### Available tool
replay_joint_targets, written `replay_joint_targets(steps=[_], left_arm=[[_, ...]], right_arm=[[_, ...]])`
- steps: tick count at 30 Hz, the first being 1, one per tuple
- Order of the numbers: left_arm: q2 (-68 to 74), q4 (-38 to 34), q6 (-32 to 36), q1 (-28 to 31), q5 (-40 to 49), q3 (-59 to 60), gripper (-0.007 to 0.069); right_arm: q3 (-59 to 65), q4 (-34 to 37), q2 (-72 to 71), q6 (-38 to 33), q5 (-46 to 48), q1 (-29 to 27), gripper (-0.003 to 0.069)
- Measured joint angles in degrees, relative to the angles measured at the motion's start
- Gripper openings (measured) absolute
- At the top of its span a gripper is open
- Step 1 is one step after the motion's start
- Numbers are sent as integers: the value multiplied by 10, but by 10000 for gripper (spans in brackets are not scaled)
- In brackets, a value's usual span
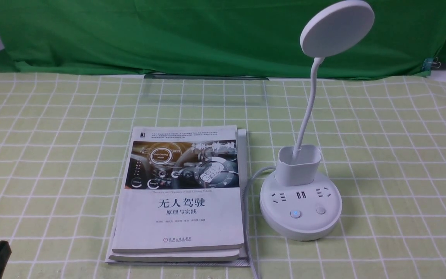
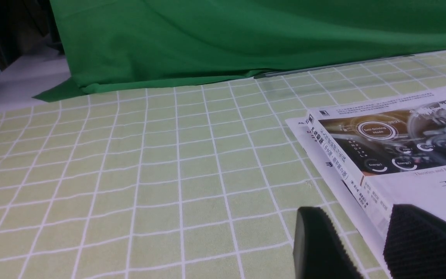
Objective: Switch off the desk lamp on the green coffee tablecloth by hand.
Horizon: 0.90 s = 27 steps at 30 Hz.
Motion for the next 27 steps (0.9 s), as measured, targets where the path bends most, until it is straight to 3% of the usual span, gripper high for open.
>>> replay_joint_targets(steps=[27], left_arm=[[0, 0, 0, 0, 0, 0, 242]], right_arm=[[0, 0, 0, 0, 0, 0, 136]])
